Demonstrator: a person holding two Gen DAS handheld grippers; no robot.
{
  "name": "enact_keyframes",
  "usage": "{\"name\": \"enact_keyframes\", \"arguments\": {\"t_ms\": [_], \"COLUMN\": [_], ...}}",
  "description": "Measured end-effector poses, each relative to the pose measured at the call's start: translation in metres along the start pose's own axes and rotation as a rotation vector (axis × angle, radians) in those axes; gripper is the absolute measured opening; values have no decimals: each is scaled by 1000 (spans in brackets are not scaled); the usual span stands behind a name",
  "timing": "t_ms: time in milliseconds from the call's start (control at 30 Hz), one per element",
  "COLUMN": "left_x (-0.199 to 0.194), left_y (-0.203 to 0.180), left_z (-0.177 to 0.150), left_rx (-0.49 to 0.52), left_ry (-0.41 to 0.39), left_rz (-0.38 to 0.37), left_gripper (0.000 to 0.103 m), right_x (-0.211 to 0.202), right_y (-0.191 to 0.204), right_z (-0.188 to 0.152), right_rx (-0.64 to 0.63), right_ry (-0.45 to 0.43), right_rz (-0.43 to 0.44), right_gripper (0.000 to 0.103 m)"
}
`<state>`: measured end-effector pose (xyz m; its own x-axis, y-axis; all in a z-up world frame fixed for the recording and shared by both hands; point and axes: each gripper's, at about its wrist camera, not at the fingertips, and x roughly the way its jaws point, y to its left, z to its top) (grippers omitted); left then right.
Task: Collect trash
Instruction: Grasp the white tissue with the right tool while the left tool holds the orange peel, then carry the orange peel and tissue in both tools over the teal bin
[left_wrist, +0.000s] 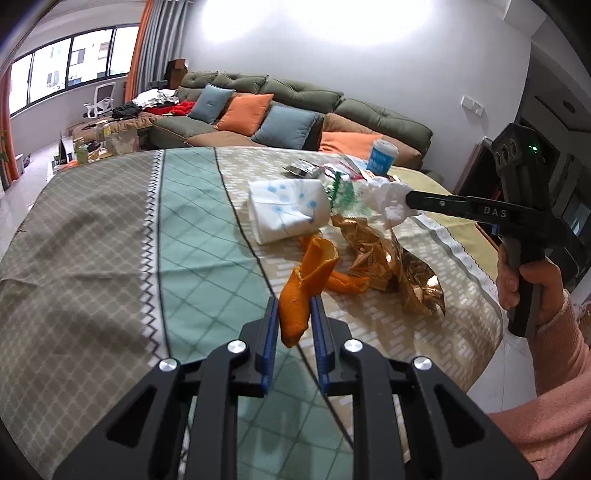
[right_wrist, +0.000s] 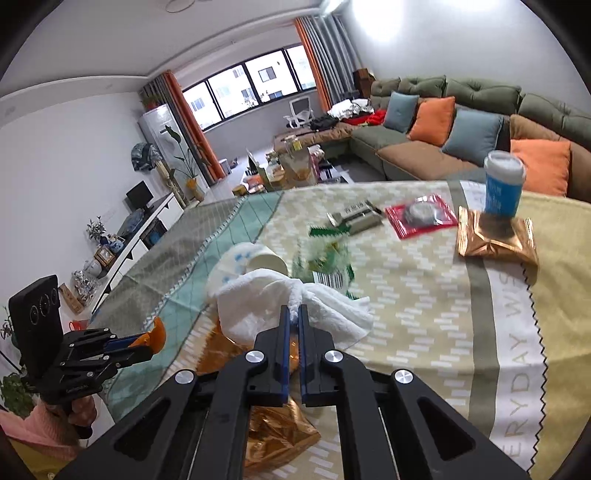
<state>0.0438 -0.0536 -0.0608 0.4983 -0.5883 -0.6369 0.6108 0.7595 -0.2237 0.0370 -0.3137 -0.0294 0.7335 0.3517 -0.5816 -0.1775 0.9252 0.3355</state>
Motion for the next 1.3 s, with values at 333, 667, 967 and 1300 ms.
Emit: {"name": "enact_keyframes", "arguments": {"t_ms": [333,667,967,1300], "left_x": [-34,-84,-135,-176], "left_y": [26,71,123,189], "left_z": [-6,-16,-34,-58], "left_rx": [-72,-166,-280,-415], "left_ry": [-64,-153,-228,-253], "left_rz": [38,163,314,476], "left_gripper": [19,19,19,19], "right_x": [-9,32,90,137], "right_y": [44,115,193,280], "right_z": [18,23,24,25], "right_rx": [-80,-185,-292,-431], "right_ry": [-54,-4,89,158], "right_rz": [94,265,416,515], "right_gripper": [4,4,4,4]}}
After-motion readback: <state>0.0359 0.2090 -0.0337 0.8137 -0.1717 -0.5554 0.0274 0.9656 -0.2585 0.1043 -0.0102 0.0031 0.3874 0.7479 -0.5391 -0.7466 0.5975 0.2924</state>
